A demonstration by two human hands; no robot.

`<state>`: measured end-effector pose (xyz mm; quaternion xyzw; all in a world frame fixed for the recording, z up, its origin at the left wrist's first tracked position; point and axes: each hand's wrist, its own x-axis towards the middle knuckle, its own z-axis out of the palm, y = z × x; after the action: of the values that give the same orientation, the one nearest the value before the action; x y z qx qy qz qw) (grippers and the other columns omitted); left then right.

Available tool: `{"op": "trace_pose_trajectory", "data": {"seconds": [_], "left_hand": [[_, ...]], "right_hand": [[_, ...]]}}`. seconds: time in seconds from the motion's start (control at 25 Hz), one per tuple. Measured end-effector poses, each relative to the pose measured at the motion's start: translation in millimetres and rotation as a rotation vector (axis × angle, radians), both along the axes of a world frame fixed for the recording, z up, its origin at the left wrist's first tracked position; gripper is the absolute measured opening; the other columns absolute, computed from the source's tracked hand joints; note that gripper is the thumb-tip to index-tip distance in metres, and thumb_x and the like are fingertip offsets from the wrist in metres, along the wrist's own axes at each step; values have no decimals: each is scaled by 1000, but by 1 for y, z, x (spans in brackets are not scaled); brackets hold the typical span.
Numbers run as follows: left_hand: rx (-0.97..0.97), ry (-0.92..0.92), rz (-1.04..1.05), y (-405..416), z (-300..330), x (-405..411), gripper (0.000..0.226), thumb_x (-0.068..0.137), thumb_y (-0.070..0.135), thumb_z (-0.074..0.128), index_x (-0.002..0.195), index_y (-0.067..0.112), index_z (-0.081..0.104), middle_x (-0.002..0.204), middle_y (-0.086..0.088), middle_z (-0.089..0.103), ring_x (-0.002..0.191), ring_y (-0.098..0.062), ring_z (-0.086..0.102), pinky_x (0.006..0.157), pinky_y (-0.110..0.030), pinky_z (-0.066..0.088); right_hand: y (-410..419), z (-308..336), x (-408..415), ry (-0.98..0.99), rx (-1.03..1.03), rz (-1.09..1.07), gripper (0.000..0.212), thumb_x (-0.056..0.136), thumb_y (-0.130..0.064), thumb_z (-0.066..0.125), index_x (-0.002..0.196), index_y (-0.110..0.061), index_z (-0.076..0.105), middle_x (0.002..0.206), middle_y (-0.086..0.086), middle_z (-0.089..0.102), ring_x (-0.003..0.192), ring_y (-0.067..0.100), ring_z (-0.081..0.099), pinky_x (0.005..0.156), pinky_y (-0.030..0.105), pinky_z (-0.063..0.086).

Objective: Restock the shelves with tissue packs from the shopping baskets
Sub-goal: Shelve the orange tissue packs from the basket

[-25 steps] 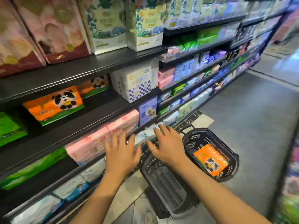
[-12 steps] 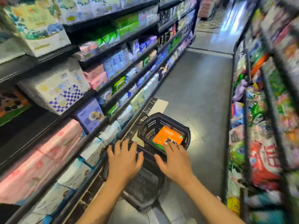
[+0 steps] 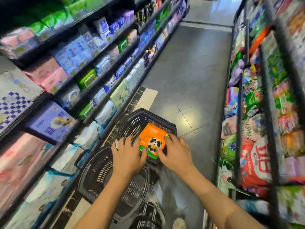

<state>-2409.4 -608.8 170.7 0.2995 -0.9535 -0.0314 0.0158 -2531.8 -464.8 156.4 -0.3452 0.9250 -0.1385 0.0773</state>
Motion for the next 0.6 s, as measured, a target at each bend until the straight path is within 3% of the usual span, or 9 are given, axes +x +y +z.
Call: {"op": "trace_pose_trajectory", "data": {"seconds": [0.16, 0.32, 0.44, 0.6], "left_hand": [[42, -21, -14, -39, -44, -53, 50, 88, 53, 43, 118, 20, 66, 122, -9, 64, 113, -36, 57, 94, -57, 41], [103, -42, -34, -100, -106, -133, 53, 90, 53, 40, 121, 18, 65, 126, -11, 63, 114, -37, 58, 94, -57, 44], [121, -71, -23, -139, -158, -174, 50, 90, 52, 47, 121, 18, 65, 126, -11, 62, 115, -38, 57, 95, -58, 45], [117, -182, -2, -185, -277, -209, 51, 89, 54, 43, 115, 15, 64, 119, -14, 63, 108, -40, 59, 88, -52, 46]], "right_hand": [[-39, -36, -46, -64, 93, 29, 62, 90, -67, 39, 130, -23, 58, 137, 1, 57, 118, 33, 53, 97, 46, 46], [-89, -98, -110, -47, 119, 10, 63, 90, -66, 42, 118, -15, 66, 118, 6, 67, 101, 35, 63, 83, 44, 53], [-124, -153, -144, -145, 227, -25, 67, 89, -69, 35, 123, -18, 63, 120, 4, 66, 104, 35, 62, 86, 44, 52], [-160, -267, -171, -274, 193, -116, 56, 90, -63, 47, 111, -15, 67, 108, 7, 68, 94, 36, 63, 78, 43, 50]]}}
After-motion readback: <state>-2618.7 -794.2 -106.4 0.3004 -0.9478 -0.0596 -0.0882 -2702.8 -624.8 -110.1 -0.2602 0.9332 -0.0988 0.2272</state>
